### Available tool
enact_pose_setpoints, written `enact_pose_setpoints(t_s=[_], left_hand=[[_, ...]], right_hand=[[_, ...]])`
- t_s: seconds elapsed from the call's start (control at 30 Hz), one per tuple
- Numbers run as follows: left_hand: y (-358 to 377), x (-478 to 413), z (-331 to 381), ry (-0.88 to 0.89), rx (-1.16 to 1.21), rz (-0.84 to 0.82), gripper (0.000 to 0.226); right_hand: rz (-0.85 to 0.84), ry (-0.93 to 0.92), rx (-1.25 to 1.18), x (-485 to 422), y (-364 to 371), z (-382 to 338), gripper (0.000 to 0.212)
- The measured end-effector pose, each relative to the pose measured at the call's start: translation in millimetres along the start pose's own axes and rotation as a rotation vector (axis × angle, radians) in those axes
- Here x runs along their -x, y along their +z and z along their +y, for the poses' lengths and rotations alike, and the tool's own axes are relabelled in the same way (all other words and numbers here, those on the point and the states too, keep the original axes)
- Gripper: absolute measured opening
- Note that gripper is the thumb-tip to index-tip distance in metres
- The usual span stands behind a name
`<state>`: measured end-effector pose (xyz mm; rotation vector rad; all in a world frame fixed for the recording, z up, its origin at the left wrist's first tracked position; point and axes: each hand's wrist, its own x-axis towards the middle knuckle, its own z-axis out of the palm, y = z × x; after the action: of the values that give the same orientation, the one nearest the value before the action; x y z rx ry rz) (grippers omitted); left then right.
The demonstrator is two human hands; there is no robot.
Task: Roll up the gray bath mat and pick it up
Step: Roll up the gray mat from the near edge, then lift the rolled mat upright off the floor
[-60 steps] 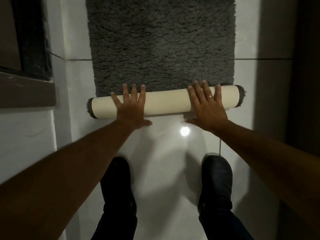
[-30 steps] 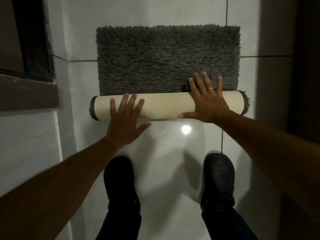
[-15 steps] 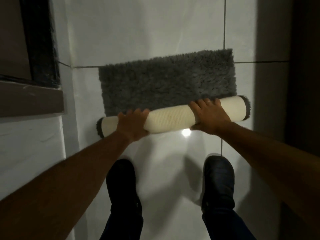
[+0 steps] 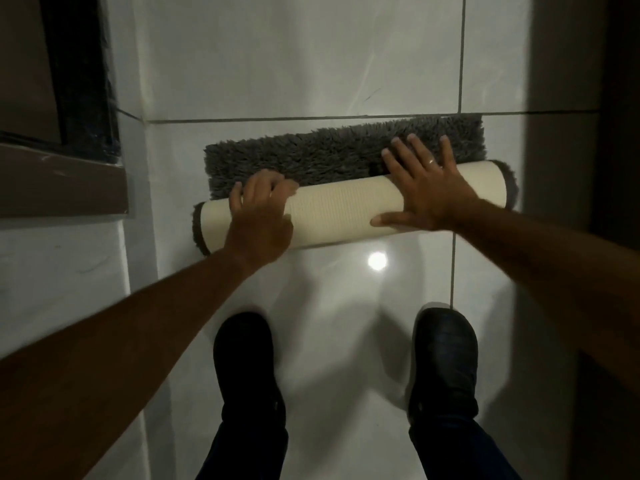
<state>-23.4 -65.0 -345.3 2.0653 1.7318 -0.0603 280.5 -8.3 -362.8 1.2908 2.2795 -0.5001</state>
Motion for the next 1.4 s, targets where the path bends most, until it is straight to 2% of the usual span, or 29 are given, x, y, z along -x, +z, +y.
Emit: enact_pose_setpoints(t_s=[0.03, 0.07, 0.13, 0.2, 0.3, 0.4, 0.53, 0.63, 0.73, 0.8, 0.93, 1.0, 1.07, 1.2, 1.33, 1.4], left_hand=[[3, 6, 0, 0.054, -0.033, -0.002, 0.067], [6, 7, 1, 0.067, -0.067, -0.075, 0.079], [10, -4, 1, 0.036, -0.155, -0.243, 0.118], [10, -27, -2, -0.002, -0.215, -0.306, 0.137], [-2, -71, -16, -0.052, -0.166, -0.419, 0.145], [-19, -112, -27, -0.022, -0.129, -0.570, 0.146], [-32, -140, -30, -0.071, -0.055, -0.687, 0.147], [-31, -148, -33, -0.099, 0.013, -0.734, 0.145], [-26, -140, -32, -0.053, 0.022, -0.667, 0.140], [-24, -134, -31, -0.038, -0.050, -0.597, 0.141], [-22, -124, -22, 0.016, -0.148, -0.545, 0.128], [-23, -114, -16, 0.000, -0.115, -0.543, 0.119], [-21, -100, -11, 0.024, -0.129, -0.509, 0.111], [-30, -76, -3, 0.183, -0.270, -0.290, 0.096], [-72, -66, 11, 0.273, -0.334, -0.029, 0.090], [-98, -61, 28, 0.172, -0.290, 0.124, 0.096]], right_hand=[[0.022, 0.018, -0.010, -3, -4, 3, 0.117], [0.056, 0.053, -0.033, -5, -7, 3, 0.112], [0.145, 0.105, -0.097, -4, -10, -7, 0.097], [0.203, 0.074, -0.124, -5, -13, -20, 0.091], [0.220, -0.002, -0.062, -16, -18, -33, 0.099], [0.241, 0.049, -0.070, -32, -24, -39, 0.105], [0.109, 0.045, -0.125, -52, -42, -25, 0.111], [-0.027, 0.007, -0.190, -76, -62, -11, 0.108], [-0.248, 0.033, -0.366, -102, -79, -2, 0.103], [-0.309, 0.016, -0.458, -114, -84, -7, 0.105], [-0.411, -0.068, -0.426, -129, -83, -31, 0.130], [-0.469, -0.085, -0.399, -131, -81, -42, 0.134], [-0.455, -0.123, -0.319, -127, -76, -51, 0.130], [-0.350, -0.183, -0.261, -108, -79, -61, 0.109], [-0.192, -0.098, -0.449, -74, -106, -52, 0.092], [-0.127, 0.009, -0.624, -59, -128, -39, 0.089]])
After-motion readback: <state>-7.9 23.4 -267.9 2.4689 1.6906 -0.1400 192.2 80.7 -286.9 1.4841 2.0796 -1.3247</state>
